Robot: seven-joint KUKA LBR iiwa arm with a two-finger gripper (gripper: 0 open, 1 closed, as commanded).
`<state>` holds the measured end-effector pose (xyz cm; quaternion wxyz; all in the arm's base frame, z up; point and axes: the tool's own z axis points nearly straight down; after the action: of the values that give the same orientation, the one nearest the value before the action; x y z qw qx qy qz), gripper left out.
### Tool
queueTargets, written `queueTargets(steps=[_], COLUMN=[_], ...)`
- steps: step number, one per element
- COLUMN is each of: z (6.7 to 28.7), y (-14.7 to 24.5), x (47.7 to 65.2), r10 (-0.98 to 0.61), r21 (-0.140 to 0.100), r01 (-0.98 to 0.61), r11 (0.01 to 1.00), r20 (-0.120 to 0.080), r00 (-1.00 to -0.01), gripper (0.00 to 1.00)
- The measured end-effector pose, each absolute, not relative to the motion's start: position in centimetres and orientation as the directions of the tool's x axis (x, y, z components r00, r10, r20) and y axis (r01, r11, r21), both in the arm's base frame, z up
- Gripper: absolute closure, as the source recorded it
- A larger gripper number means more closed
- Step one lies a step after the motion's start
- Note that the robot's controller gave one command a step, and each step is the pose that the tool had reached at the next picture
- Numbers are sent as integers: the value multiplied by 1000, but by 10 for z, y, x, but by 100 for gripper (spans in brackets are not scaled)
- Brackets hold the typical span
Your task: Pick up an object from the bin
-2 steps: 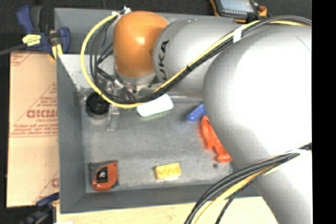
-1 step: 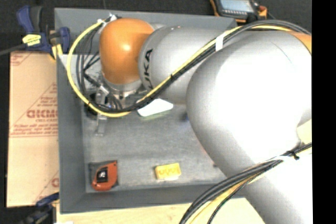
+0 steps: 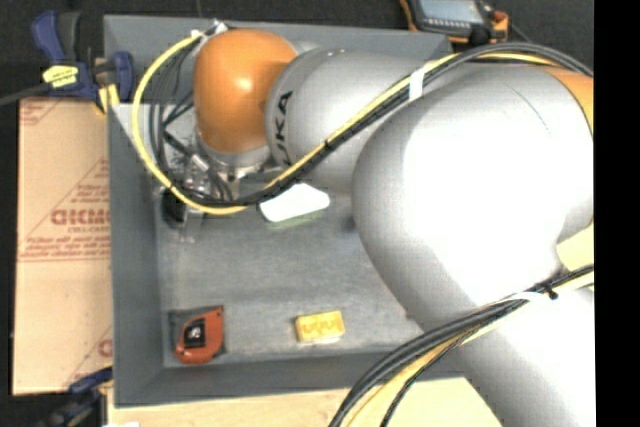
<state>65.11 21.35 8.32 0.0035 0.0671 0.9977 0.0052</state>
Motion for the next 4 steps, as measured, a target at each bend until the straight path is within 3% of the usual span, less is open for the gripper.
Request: queueTargets(steps=[1, 2, 4], z=[83, 118, 185], y=[213, 196, 212], x=[651, 630, 650], r10=[134, 136, 149], r21=[11, 1, 1], r01=[134, 136, 149], r11=[991, 991, 989], r20=[-6, 1, -1], r00=[-991, -991, -989], gripper=[100, 100, 100])
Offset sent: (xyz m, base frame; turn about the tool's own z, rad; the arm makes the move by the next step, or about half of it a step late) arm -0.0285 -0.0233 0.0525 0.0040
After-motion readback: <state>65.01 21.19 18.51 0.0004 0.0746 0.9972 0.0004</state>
